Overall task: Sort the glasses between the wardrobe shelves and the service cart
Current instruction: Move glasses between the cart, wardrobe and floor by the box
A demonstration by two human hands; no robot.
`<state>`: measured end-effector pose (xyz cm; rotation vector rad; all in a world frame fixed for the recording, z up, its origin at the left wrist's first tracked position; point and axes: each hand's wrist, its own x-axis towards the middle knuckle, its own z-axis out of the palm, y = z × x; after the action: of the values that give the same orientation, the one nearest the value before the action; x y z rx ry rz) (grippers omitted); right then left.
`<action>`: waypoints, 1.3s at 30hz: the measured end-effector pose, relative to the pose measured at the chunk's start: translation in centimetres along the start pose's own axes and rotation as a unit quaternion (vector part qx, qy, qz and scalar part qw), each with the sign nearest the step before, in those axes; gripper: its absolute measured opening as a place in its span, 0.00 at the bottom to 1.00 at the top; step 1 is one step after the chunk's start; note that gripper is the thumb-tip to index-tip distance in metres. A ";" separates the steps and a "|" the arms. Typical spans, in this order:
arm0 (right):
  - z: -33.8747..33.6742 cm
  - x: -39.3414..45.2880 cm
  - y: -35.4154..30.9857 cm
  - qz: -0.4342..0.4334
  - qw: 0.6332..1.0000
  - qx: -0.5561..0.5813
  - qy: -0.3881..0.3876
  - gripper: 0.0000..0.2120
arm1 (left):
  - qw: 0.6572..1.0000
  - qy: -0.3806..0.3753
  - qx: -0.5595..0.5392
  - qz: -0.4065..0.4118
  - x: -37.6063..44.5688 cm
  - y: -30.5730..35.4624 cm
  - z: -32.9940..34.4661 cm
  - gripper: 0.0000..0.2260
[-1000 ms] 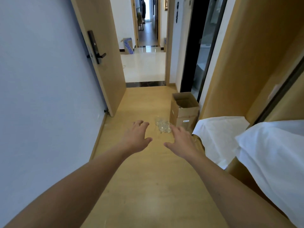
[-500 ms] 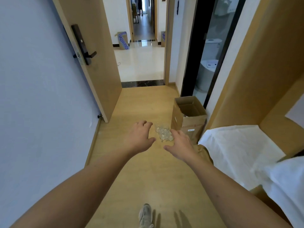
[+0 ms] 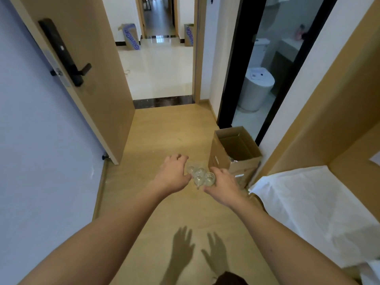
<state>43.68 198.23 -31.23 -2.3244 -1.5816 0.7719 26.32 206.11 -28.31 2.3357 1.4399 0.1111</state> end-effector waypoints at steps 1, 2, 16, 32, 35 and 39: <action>0.1 1.3 -0.1 0.005 1.000 0.001 -0.004 0.39 | 1.000 -0.003 0.001 -0.001 1.3 -0.4 0.2 0.31; 0.2 2.7 -0.2 0.008 1.000 0.001 -0.009 0.39 | 1.000 -0.006 0.001 -0.001 2.6 -0.7 0.4 0.31; -0.9 28.0 -0.9 0.009 0.997 0.059 -0.051 0.38 | 0.997 -0.065 0.013 -0.050 25.9 -5.0 1.6 0.31; 2.7 44.0 2.6 0.138 0.976 0.126 -0.109 0.31 | 0.977 -0.207 0.044 -0.019 45.5 -7.9 6.0 0.29; 3.5 45.7 1.8 0.170 0.969 0.156 -0.089 0.30 | 0.970 -0.236 0.057 0.003 47.6 -9.7 6.1 0.29; 5.9 47.9 0.1 0.242 0.951 0.174 -0.079 0.32 | 0.960 -0.259 0.080 0.070 51.9 -12.7 6.7 0.28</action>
<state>53.98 241.31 -50.34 -2.4384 -0.8225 1.2535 41.74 254.55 -46.21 2.3455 1.0540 -0.5569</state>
